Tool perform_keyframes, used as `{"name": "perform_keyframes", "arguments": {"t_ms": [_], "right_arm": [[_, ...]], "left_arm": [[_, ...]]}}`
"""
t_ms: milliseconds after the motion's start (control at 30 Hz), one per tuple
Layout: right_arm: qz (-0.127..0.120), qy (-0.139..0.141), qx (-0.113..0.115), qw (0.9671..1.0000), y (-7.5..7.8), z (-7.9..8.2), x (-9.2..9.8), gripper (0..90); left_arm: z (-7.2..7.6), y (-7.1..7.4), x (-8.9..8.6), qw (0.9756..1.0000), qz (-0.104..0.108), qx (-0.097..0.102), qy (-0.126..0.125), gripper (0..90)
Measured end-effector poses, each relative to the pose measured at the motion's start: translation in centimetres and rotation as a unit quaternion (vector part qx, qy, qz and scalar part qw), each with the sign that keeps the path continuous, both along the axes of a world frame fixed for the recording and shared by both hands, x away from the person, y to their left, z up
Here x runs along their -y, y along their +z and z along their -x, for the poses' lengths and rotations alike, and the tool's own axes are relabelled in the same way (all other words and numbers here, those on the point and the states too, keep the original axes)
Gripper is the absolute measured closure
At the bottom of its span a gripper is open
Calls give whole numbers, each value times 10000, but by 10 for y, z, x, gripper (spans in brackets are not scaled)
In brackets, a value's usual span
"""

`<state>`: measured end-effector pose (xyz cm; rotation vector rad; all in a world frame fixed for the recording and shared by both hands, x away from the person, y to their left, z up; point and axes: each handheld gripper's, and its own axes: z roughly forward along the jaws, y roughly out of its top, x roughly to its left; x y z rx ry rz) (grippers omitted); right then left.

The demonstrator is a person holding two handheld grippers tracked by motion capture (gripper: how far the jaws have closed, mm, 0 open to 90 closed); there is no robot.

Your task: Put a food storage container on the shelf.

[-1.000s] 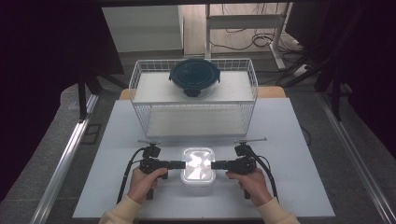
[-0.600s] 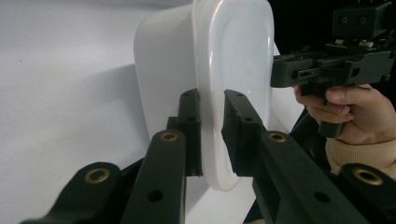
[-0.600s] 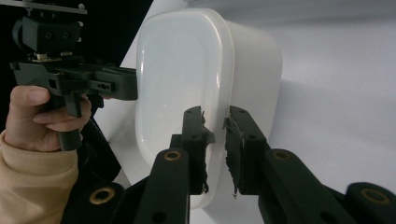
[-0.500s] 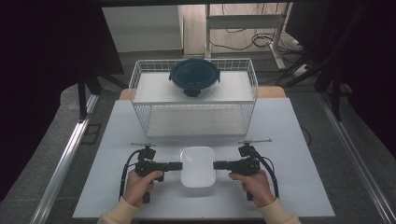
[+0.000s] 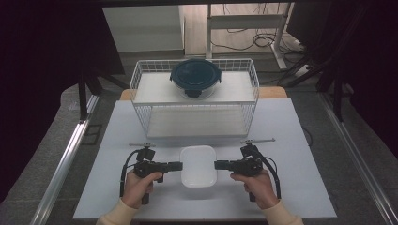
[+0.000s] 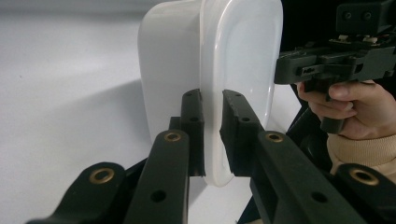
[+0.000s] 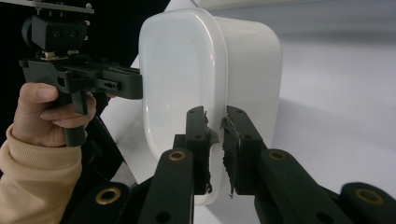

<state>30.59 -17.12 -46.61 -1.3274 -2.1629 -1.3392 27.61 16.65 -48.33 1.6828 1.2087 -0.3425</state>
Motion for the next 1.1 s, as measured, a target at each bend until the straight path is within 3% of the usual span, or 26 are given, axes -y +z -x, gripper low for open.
{"name": "perform_keyframes", "arguments": {"t_ms": [500, 933, 1100], "right_arm": [[21, 86, 459, 9989, 34, 2, -4, 806], [19, 95, 979, 9951, 87, -7, -6, 806], [29, 99, 1132, 9935, 105, -11, -7, 806]], "left_arm": [[2, 32, -2, 9993, -30, 371, 44, 799], [-9, 88, -3, 9959, -114, 895, 72, 798], [-15, 104, -4, 9950, -117, 989, 87, 798]]}}
